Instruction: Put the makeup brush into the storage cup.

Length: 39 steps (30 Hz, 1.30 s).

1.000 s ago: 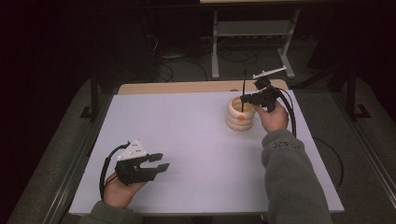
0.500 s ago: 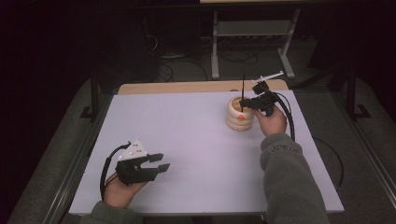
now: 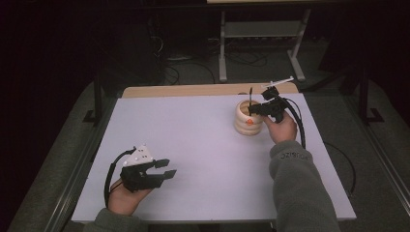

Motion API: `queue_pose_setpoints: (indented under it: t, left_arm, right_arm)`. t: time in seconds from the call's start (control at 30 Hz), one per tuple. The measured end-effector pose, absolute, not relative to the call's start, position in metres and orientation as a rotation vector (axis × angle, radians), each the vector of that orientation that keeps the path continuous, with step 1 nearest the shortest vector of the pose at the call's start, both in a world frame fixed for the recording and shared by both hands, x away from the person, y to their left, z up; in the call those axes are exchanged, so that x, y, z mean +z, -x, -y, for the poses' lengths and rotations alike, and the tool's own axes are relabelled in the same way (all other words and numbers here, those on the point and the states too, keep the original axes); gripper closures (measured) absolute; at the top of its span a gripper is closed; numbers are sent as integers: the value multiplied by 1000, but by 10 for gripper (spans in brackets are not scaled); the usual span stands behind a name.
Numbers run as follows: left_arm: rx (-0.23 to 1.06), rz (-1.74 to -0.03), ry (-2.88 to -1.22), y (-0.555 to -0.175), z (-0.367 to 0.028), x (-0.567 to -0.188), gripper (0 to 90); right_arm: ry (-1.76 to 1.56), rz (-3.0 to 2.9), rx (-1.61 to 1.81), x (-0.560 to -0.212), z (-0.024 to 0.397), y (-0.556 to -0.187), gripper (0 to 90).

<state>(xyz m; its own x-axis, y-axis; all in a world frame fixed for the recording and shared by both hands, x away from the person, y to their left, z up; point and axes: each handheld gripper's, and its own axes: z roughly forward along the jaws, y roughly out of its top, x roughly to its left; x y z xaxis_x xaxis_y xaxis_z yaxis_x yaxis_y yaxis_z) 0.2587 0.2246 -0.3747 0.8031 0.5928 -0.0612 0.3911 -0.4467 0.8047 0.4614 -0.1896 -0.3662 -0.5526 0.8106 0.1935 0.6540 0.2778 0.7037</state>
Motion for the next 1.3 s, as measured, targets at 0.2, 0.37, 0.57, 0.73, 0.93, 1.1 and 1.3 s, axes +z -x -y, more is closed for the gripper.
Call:
queue_pose_setpoints:
  t: [0.2,0.37,0.57,0.73,0.93,1.1,1.3]
  left_arm:
    - [287,-732,-2093,-259,-224,-375,510]
    - [285,-737,-2100,-260,-224,-376,499]
    - [283,-749,-2102,-261,-224,-377,486]
    - [283,-763,-2097,-263,-225,-377,474]
    - [285,-778,-2098,-264,-227,-379,452]
    - [290,-786,-2100,-265,-229,-379,435]
    - [291,-797,-2095,-264,-230,-380,422]
  right_arm:
    - [-1350,-2319,1140,-360,193,-457,667]
    - [-1325,-2307,1166,-355,196,-452,628]
    - [-1310,-2301,1197,-349,199,-447,568]
    - [-1288,-2299,1238,-346,202,-443,511]
    - [-1268,-2294,1276,-344,206,-437,432]
    - [-1271,-2304,1297,-345,209,-433,391]
    - [-1262,-2289,1314,-347,213,-424,366]
